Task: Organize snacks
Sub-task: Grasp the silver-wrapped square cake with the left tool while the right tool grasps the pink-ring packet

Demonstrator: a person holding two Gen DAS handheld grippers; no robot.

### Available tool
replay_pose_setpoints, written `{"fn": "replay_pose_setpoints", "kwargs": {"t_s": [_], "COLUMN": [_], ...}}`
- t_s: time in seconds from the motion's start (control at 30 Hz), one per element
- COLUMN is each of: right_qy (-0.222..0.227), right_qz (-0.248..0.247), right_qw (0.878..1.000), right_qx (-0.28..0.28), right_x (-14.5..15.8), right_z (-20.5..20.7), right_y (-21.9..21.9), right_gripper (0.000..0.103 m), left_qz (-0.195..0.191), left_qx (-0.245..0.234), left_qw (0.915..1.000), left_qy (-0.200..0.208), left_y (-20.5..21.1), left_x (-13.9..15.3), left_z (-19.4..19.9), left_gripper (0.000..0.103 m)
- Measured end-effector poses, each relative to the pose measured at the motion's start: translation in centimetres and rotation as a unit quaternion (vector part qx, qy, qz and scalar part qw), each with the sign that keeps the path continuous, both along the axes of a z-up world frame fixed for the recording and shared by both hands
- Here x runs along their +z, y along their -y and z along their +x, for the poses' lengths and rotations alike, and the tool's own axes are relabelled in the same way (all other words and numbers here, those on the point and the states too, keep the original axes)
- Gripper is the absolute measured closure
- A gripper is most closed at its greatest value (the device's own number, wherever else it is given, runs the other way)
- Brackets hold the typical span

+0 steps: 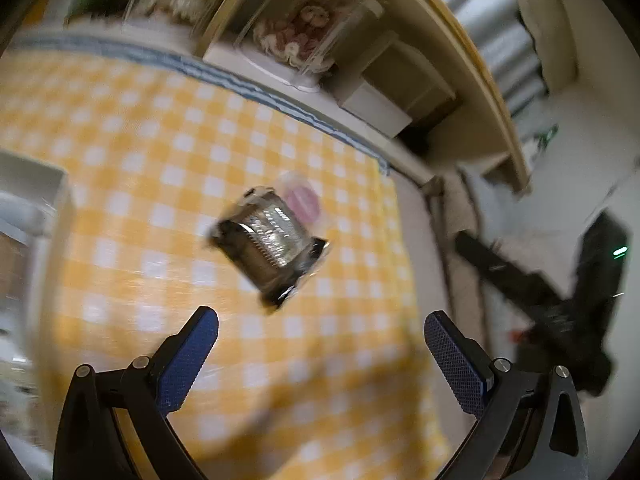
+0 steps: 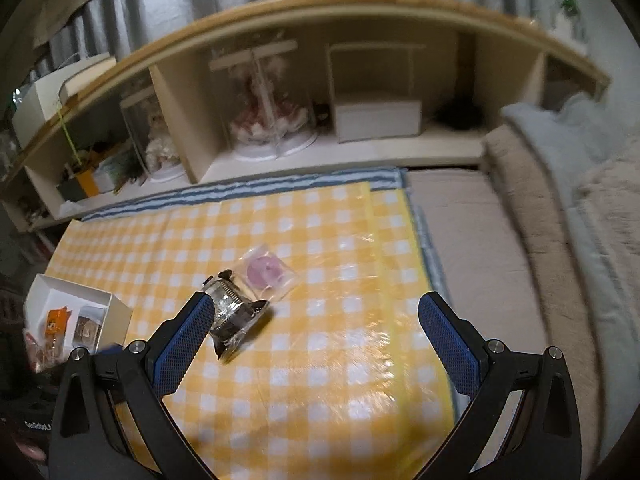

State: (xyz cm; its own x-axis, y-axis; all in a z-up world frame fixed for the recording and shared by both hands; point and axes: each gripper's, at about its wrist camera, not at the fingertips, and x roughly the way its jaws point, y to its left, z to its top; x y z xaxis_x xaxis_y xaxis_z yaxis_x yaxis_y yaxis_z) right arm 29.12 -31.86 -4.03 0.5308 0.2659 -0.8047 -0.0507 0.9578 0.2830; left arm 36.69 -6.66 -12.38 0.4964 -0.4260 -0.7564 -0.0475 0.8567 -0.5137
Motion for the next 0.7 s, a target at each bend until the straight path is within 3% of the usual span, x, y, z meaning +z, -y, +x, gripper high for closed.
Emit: {"fn": "replay_pose_setpoints", "kwargs": {"t_s": [0.07,0.13,0.17,0.23,0.3,0.57,0.7], "right_qy": [-0.011,-0.023,-0.028,-0.031,-0.03,-0.033,-0.047], "right_qz": [0.017,0.033,0.039,0.069,0.085,0.086,0.111], "right_qw": [1.0,0.999,0.999,0.996,0.994,0.986,0.979], "right_qx": [0.005,0.013,0.015,0.037,0.057,0.137,0.166], "right_x": [-1.6,-3.5,-4.0,-5.4,-6.6,-9.1,-9.7], "right_z": [1.1,2.5,2.8,3.8,4.5,4.0,2.4], "right_y": [-0.3,-0.9,-1.1,-1.9,-3.0,-6.4,-7.3], "right_gripper": [0.008,0.041,0.045,0.071,0.088,0.093,0.094], "left_qz": [-0.032,-0.063,-0.074,-0.097,-0.106,-0.065,-0.004], "left_qx": [0.018,0.04,0.049,0.065,0.076,0.078,0.054], "left_qw": [0.9993,0.9972,0.996,0.9931,0.9912,0.9935,0.9966], "left_qy": [0.005,0.006,0.003,-0.01,-0.023,-0.052,-0.062], "left_y": [-0.9,-2.0,-2.5,-3.4,-3.9,-2.8,-0.7], "left_x": [-0.7,-1.7,-2.2,-3.4,-4.7,-6.8,-6.8], "left_z": [1.0,2.4,2.9,4.3,5.4,8.6,9.5], "left_gripper": [0.0,0.002,0.003,0.006,0.007,0.009,0.01]}}
